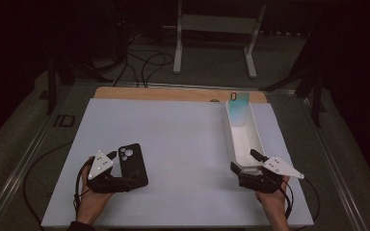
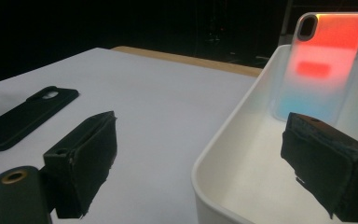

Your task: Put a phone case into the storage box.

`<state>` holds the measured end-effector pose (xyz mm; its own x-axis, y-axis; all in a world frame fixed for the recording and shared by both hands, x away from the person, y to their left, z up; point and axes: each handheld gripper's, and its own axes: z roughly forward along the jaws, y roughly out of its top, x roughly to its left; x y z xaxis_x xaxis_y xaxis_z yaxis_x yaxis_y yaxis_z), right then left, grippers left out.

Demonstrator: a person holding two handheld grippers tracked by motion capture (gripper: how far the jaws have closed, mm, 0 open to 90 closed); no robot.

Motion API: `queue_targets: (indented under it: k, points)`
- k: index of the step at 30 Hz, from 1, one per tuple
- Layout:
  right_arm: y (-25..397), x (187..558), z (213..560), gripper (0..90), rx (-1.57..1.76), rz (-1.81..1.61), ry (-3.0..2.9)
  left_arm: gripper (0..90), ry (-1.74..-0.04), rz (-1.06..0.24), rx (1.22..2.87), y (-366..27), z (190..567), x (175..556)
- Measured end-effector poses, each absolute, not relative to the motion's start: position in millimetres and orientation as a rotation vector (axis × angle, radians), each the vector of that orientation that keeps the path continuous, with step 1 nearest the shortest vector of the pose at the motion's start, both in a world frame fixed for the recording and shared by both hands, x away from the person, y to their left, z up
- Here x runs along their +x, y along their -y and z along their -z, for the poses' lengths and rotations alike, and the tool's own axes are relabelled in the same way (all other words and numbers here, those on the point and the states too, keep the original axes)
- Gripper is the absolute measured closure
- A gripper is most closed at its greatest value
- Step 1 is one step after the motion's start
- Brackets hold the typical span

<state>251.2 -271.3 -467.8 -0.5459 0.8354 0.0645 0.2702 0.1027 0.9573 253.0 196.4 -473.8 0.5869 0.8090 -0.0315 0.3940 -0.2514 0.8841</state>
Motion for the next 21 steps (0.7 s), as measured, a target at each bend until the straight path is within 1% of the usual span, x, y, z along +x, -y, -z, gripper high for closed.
queue_targets:
  k: [4,8,11,13,16,21]
  points:
    - [271.0,251.3,468.0,10.7,1.077,-1.453,-1.884,3.7,-0.974,-0.522,1.885,-185.8,477.0,260.1]
    - [271.0,251.4,468.3,10.7,1.080,-1.452,-1.887,10.3,-0.966,-0.516,1.904,-174.3,480.6,264.4]
    - [271.0,251.2,468.2,10.7,1.081,-1.453,-1.885,22.1,-0.947,-0.496,1.918,-167.8,483.1,266.8]
    - [271.1,251.3,468.2,10.7,1.080,-1.451,-1.884,33.4,-0.936,-0.474,1.926,-164.2,484.7,268.1]
    - [271.1,251.3,468.4,10.7,1.078,-1.451,-1.885,47.8,-0.920,-0.440,1.943,-160.7,487.7,269.8]
    - [270.8,251.3,468.4,10.7,1.073,-1.445,-1.888,66.0,-0.910,-0.410,1.956,-157.4,493.4,270.5]
